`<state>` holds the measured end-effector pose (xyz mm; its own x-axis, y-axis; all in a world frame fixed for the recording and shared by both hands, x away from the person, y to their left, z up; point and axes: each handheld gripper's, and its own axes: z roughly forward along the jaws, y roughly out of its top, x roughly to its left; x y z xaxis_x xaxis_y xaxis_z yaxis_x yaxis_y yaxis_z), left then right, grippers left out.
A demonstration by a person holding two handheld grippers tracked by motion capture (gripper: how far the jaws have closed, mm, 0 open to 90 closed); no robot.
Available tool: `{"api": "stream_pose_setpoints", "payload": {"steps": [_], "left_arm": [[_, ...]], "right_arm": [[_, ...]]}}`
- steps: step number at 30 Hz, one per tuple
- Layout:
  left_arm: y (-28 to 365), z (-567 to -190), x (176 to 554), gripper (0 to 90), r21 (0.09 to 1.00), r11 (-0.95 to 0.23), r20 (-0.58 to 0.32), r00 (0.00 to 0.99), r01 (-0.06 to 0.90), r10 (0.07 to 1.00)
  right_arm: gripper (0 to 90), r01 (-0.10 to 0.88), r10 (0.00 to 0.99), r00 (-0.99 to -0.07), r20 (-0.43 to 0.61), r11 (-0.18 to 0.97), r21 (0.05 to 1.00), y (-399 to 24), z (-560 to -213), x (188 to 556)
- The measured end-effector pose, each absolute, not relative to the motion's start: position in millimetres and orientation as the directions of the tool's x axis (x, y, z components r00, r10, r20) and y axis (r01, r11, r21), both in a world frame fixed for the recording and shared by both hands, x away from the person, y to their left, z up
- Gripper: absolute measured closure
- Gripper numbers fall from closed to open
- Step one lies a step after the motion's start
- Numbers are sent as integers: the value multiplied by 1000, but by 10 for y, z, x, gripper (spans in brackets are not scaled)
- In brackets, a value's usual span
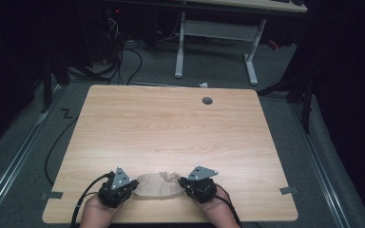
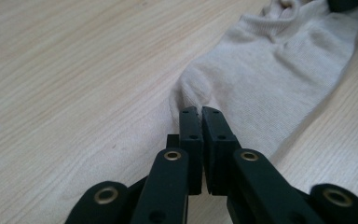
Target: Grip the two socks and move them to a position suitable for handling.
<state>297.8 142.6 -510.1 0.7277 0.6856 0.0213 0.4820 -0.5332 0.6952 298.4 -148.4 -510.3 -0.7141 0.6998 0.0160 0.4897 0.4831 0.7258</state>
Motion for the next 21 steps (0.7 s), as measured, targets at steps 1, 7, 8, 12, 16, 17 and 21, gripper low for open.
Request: {"api": "stream_pose_setpoints", "payload": {"steps": [1, 7, 8, 12, 16, 17, 21], "left_arm": [[1422, -5119, 2985, 871, 689, -537, 22, 726, 487, 687], [1374, -5190, 3061, 862, 676, -553, 41, 724, 488, 689], [1361, -5195, 3085, 860, 679, -551, 43, 723, 485, 690], [1355, -5199, 3186, 807, 693, -522, 20, 711, 497, 703], [1478, -5130, 3216, 670, 735, -467, -10, 696, 492, 718], [1527, -5104, 3218, 631, 750, -449, -16, 691, 486, 722], [1766, -5041, 3281, 562, 781, -378, -42, 646, 497, 762]], "right_arm": [[825, 496, 700, -714, 16, 490, 717, -1476, -5118, 2989], [785, 517, 708, -706, 13, 503, 693, -1460, -5189, 3032], [778, 517, 713, -702, 6, 503, 693, -1461, -5191, 3040], [722, 536, 727, -687, 25, 482, 693, -1496, -5203, 3115], [644, 553, 723, -682, 111, 411, 724, -1621, -5156, 3166], [636, 548, 727, -677, 113, 396, 737, -1653, -5137, 3172], [573, 532, 778, -622, 90, 336, 777, -1812, -5089, 3214]]}}
